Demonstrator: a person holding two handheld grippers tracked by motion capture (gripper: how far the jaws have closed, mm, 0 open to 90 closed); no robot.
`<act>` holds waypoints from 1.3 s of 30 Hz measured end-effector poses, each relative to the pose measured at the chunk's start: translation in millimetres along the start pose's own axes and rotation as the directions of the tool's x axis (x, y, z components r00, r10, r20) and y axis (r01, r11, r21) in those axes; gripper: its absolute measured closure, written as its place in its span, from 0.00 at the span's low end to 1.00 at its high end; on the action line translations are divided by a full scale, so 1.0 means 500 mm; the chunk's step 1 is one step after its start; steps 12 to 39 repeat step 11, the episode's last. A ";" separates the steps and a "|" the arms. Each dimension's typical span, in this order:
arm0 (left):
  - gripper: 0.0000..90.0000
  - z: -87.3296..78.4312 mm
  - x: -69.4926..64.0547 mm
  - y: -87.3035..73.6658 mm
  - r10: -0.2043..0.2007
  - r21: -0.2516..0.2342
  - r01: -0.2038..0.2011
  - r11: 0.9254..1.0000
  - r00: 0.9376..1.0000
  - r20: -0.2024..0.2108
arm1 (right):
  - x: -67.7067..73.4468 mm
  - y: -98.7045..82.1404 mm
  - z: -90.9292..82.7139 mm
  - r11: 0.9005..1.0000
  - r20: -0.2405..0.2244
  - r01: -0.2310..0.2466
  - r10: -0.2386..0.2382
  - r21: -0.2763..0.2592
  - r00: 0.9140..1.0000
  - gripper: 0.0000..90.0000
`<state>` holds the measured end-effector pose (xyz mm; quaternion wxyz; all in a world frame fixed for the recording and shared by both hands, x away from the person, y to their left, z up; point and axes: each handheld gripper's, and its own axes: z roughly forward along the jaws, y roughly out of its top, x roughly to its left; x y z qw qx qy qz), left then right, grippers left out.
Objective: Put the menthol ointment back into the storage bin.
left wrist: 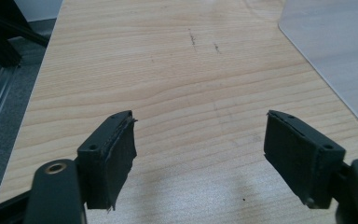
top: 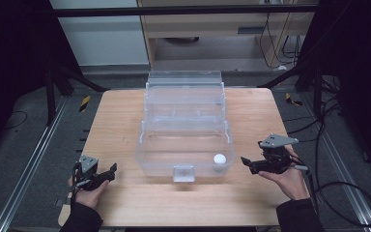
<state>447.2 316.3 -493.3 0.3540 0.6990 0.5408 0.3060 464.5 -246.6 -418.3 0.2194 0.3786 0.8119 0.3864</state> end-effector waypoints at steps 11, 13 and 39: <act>0.36 -0.004 0.001 0.003 -0.006 -0.013 0.007 1.000 1.000 0.027 | -0.043 -0.057 0.019 0.988 0.119 -0.150 0.154 -0.044 0.981 0.15; 0.36 -0.004 0.001 0.003 -0.006 -0.013 0.007 1.000 1.000 0.027 | -0.043 -0.057 0.019 0.988 0.119 -0.150 0.154 -0.044 0.981 0.15; 0.36 -0.004 0.001 0.003 -0.006 -0.013 0.007 1.000 1.000 0.027 | -0.043 -0.057 0.019 0.988 0.119 -0.150 0.154 -0.044 0.981 0.15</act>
